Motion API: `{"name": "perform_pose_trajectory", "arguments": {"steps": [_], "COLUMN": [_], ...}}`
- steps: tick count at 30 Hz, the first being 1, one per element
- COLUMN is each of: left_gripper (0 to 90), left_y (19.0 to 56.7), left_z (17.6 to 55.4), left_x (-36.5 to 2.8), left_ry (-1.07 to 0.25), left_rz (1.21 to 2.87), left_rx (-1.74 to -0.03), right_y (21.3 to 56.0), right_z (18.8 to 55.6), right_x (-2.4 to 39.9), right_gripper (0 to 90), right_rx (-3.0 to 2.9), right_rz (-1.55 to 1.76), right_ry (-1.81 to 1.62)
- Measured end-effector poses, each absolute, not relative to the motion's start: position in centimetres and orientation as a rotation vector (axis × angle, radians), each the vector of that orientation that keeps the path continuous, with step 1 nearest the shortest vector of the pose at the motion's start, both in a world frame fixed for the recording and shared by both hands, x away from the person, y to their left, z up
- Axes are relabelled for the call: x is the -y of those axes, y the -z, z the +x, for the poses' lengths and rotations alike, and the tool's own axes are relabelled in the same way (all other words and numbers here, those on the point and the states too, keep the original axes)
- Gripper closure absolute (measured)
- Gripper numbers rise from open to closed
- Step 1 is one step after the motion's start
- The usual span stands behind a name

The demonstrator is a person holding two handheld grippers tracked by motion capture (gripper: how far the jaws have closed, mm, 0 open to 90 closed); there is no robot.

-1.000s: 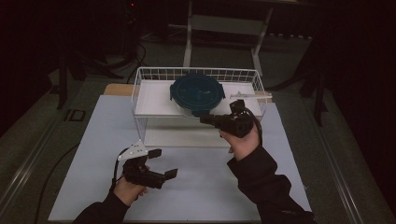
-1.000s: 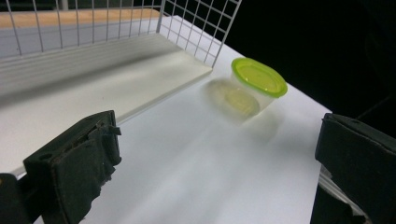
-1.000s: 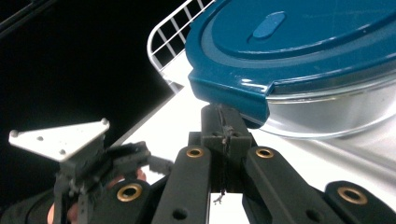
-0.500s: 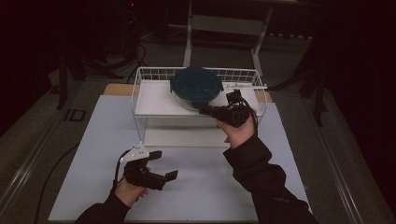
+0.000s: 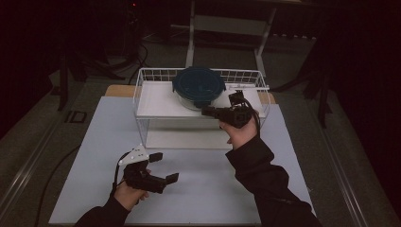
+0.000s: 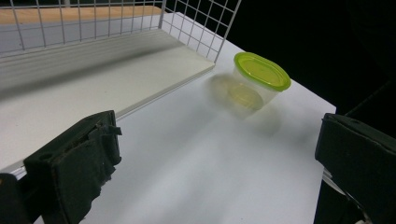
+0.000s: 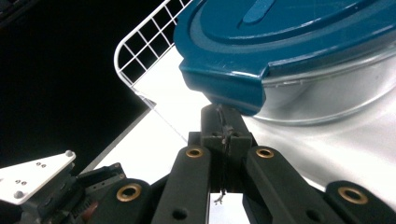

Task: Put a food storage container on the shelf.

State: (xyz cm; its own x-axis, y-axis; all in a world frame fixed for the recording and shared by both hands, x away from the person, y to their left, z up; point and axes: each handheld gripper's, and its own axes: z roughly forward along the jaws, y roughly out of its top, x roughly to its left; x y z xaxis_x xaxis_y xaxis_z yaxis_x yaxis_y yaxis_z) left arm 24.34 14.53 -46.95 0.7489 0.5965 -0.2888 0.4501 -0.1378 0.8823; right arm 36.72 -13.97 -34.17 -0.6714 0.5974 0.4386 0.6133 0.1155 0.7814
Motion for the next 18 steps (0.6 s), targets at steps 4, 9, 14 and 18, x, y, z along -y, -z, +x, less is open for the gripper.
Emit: {"name": "perform_pose_trajectory", "arguments": {"steps": [4, 9, 14, 18], "left_gripper": [0.0, 0.0, 0.0, 0.0], "left_y": [46.7, 46.6, 47.0, 47.5], "left_z": [24.0, 23.5, 23.0, 22.5], "left_x": [-14.9, -15.5, -15.9, -16.0], "left_ry": [-0.158, -0.156, -0.149, -0.141], "left_rz": [1.778, 1.769, 1.765, 1.768], "left_rx": [-0.805, -0.812, -0.813, -0.819], "right_y": [34.1, 34.2, 34.7, 35.2], "right_z": [36.0, 34.9, 33.7, 32.7], "right_x": [14.7, 15.9, 17.1, 18.0], "right_gripper": [86.0, 76.8, 51.3, 33.7], "right_rx": [2.344, 2.378, 2.407, 2.389], "right_rz": [-1.250, -1.210, -1.178, -1.168], "right_ry": [1.669, 1.693, 1.747, 1.810]}}
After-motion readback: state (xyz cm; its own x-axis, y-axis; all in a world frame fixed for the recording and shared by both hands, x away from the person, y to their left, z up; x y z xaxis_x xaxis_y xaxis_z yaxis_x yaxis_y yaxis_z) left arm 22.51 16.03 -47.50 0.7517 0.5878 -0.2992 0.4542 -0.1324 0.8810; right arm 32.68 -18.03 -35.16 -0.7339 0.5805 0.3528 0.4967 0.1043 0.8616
